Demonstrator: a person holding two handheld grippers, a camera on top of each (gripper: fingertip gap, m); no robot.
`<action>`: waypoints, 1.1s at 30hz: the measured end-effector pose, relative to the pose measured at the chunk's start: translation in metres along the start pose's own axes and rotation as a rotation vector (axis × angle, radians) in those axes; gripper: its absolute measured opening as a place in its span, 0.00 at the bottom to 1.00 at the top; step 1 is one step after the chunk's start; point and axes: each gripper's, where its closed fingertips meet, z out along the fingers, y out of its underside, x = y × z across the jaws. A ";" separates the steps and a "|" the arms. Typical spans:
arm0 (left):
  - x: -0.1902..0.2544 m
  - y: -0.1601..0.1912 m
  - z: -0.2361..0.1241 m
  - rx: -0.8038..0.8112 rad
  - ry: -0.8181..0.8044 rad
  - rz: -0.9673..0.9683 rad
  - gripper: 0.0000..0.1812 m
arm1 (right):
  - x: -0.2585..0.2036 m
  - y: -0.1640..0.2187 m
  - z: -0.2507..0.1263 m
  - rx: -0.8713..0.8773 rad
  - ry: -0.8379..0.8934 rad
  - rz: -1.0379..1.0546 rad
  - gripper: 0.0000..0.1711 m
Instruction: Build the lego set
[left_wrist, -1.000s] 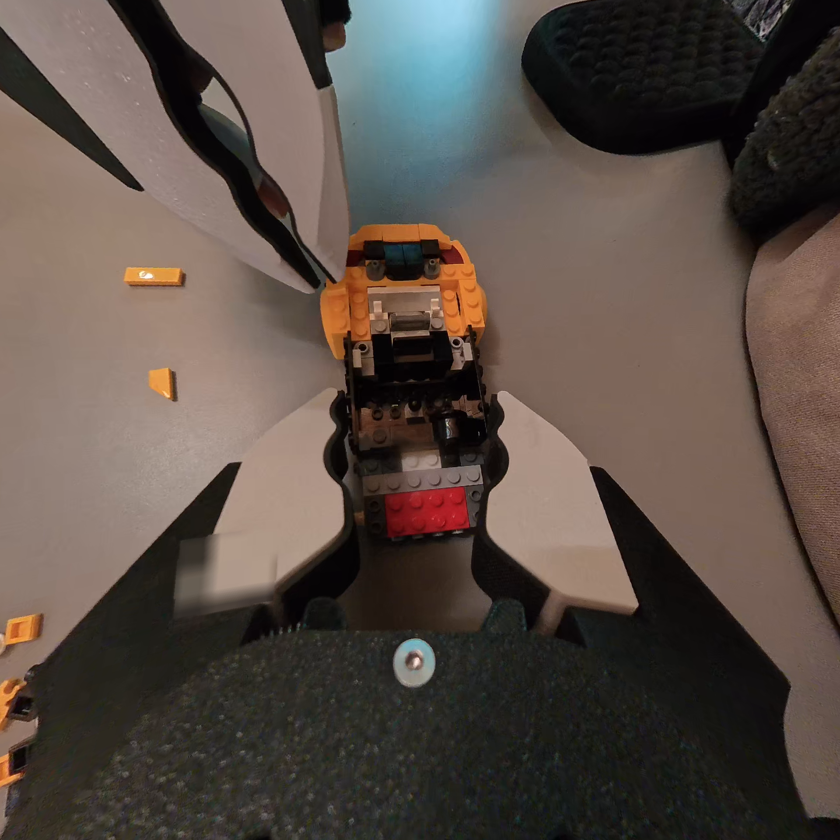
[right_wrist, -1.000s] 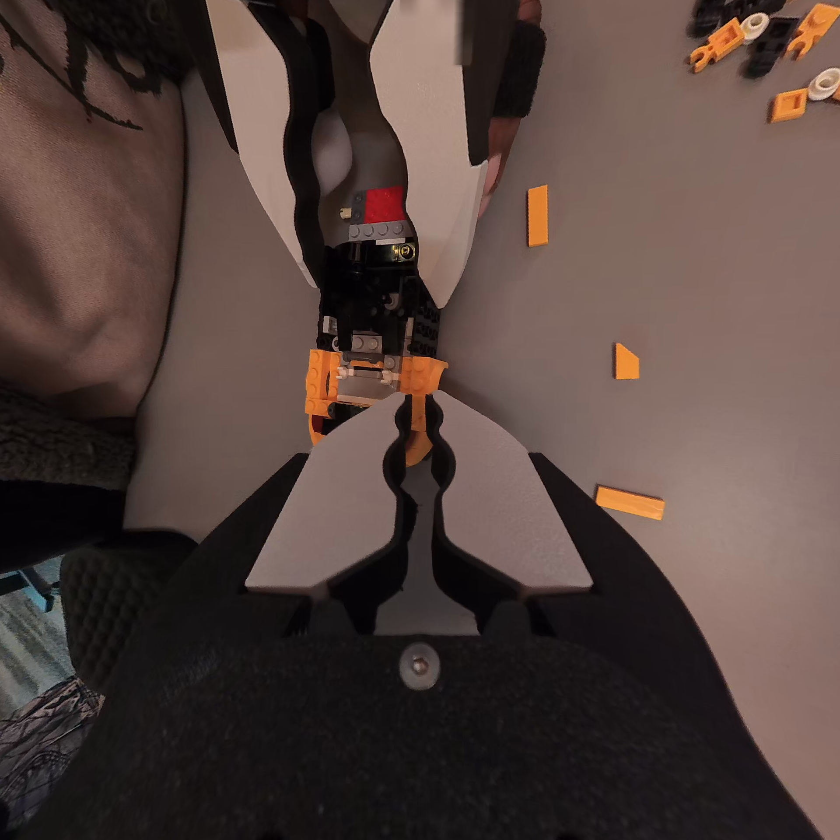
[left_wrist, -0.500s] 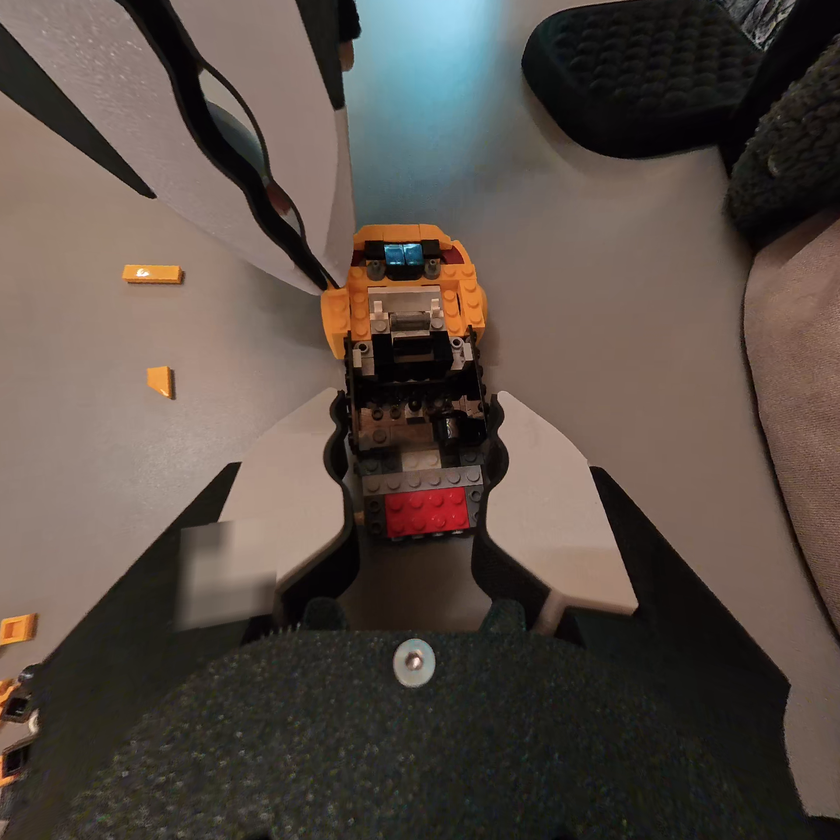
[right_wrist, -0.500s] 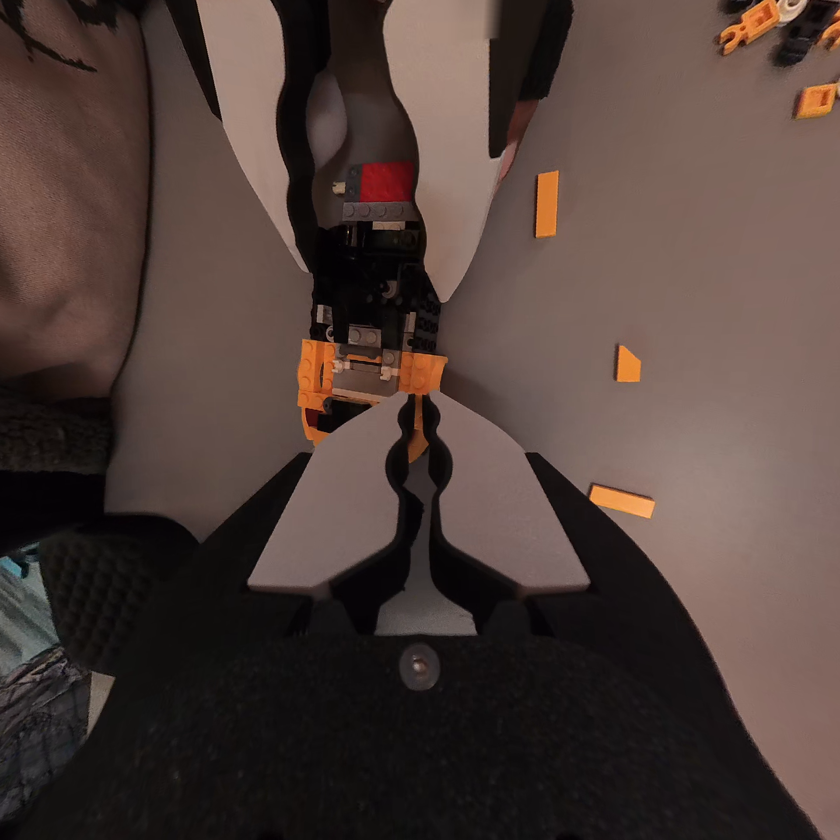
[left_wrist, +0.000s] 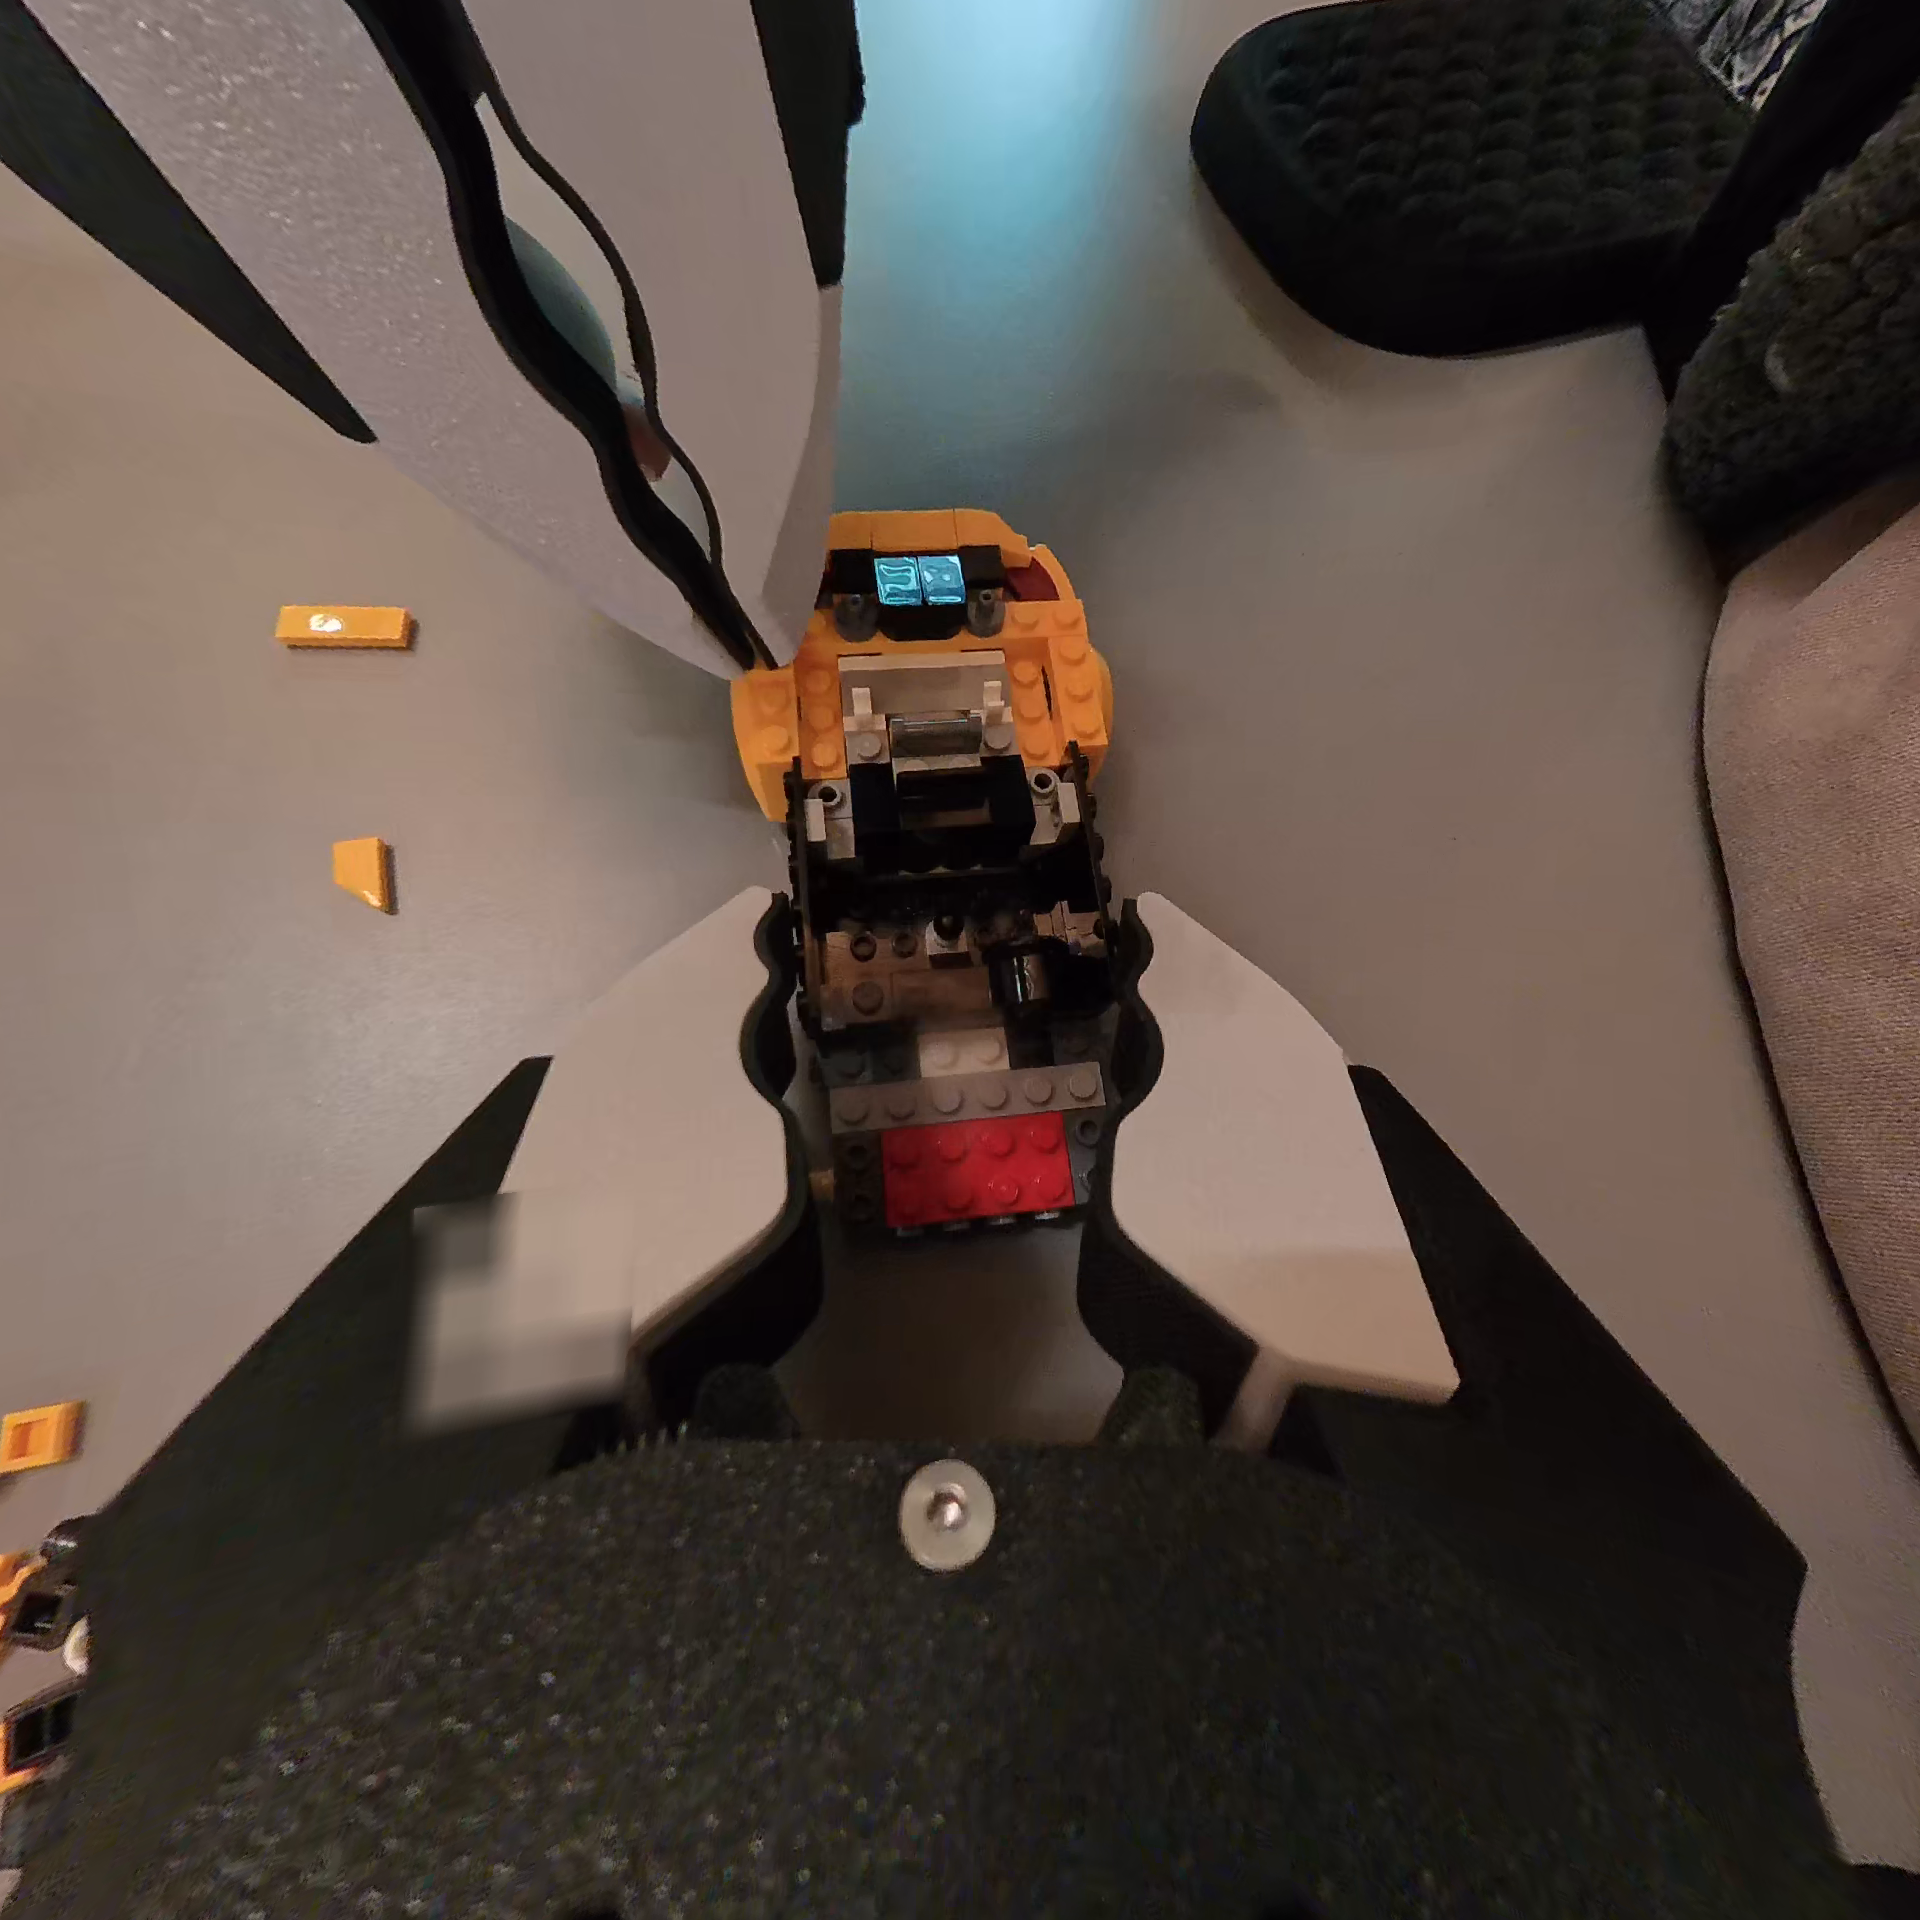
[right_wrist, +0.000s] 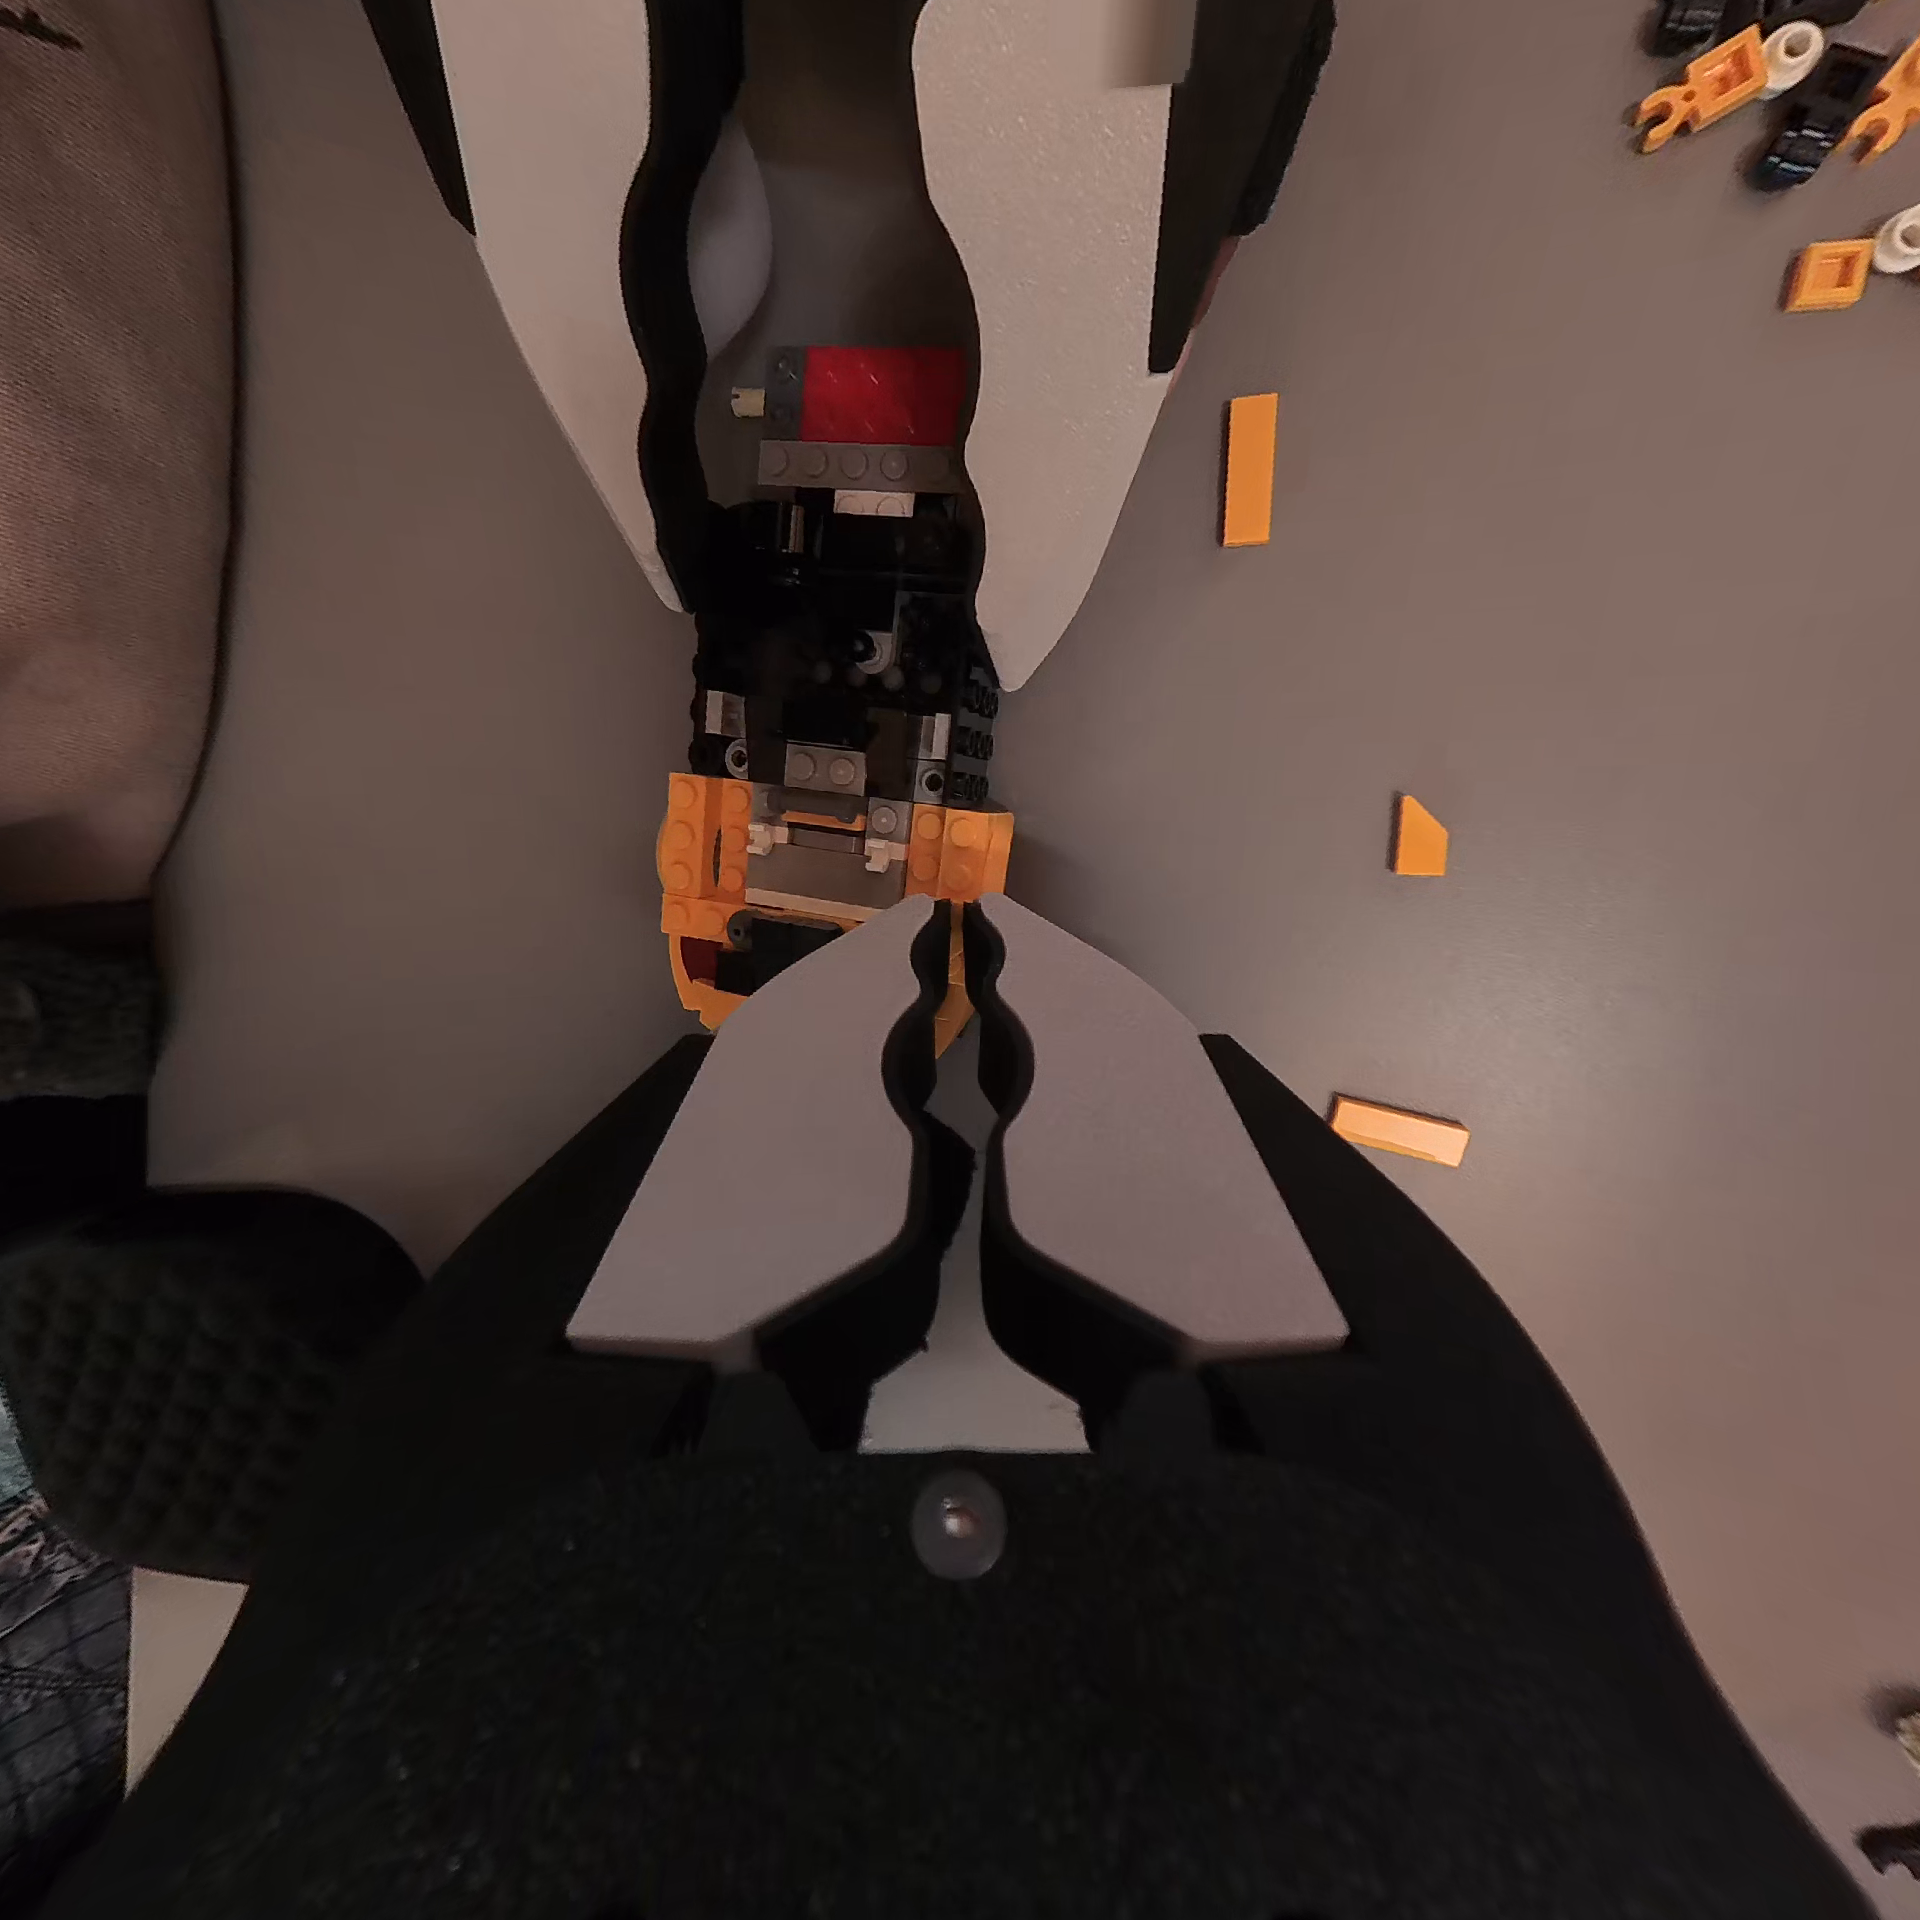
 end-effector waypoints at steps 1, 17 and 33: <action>0.000 0.000 0.000 -0.001 0.000 0.001 0.32 | 0.000 0.000 0.000 0.002 0.001 0.001 0.02; 0.001 0.001 0.001 -0.007 -0.009 0.013 0.32 | -0.002 -0.002 0.000 0.027 0.032 -0.012 0.01; 0.002 0.000 0.001 -0.006 -0.013 0.011 0.32 | -0.001 0.001 -0.006 0.072 0.115 0.006 0.07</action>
